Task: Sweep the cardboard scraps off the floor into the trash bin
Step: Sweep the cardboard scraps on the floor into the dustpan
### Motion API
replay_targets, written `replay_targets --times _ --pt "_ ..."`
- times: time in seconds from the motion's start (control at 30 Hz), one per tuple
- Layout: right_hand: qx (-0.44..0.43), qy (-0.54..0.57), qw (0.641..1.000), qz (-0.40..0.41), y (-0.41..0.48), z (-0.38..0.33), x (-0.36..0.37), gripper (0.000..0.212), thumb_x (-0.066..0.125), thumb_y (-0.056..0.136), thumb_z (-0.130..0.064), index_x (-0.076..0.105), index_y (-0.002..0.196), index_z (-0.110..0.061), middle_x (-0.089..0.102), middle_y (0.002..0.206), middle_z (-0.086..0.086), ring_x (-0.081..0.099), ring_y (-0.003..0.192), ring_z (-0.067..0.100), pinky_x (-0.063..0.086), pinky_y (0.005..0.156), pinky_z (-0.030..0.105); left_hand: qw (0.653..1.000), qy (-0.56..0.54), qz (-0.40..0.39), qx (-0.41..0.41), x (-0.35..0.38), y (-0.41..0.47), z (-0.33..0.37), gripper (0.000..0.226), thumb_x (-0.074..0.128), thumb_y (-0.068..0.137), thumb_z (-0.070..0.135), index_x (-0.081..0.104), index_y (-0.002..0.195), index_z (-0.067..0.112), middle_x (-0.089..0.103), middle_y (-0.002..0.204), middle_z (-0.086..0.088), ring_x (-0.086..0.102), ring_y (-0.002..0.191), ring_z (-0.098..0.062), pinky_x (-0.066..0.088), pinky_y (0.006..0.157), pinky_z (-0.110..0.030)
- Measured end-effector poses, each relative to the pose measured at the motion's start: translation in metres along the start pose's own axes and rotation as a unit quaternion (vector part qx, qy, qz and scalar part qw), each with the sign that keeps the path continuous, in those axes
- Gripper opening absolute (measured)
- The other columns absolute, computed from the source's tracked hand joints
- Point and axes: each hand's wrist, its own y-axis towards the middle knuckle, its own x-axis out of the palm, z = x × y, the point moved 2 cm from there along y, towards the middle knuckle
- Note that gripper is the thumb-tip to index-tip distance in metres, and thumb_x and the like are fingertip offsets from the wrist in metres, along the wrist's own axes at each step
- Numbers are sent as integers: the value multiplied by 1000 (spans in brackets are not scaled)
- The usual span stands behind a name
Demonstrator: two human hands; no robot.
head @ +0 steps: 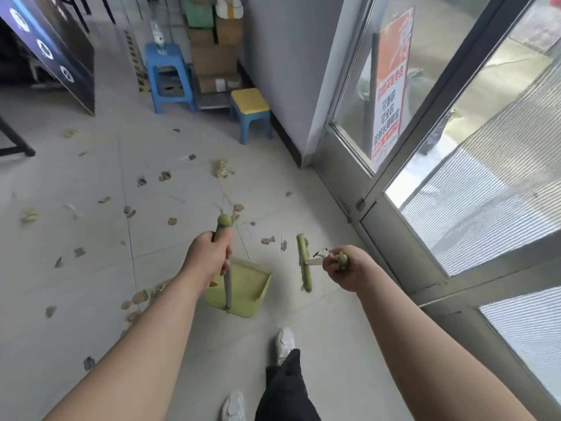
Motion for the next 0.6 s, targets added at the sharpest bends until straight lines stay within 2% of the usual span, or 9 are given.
replay_targets --times 0.2,0.3,0.37,0.47,0.6 --pt "-1 -32 999 13 82 -69 17 20 35 91 4 44 74 -4 44 56 6 45 28 9 28 28 10 998 2 56 -11 8 70 24 46 48 88 56 58 72 14 53 43 7 45 39 -13 34 44 -22" --pt "8 -45 999 29 119 -100 27 21 33 90 4 45 75 -5 44 59 7 44 26 9 30 30 9 996 -8 92 -15 9 100 35 46 50 90 52 59 71 11 56 53 0 50 47 -18 39 46 -26" --pt "7 -51 998 42 143 -118 35 23 32 90 6 45 74 -3 44 55 7 42 26 9 31 30 10 992 -16 121 -29 10 119 42 45 50 90 49 58 70 10 56 52 -2 50 48 -20 40 50 -29" --pt "10 -65 997 49 175 -133 51 29 26 92 6 47 76 -5 45 62 9 39 25 10 31 31 9 986 -16 158 -60 6 144 48 42 47 89 47 57 69 11 52 41 4 46 39 -17 37 47 -27" --pt "35 -92 994 47 204 -130 73 32 23 93 4 48 81 -12 43 67 9 39 26 10 36 32 11 984 -14 168 -59 -2 163 51 41 46 93 44 56 73 9 53 54 -2 47 45 -18 38 45 -26"
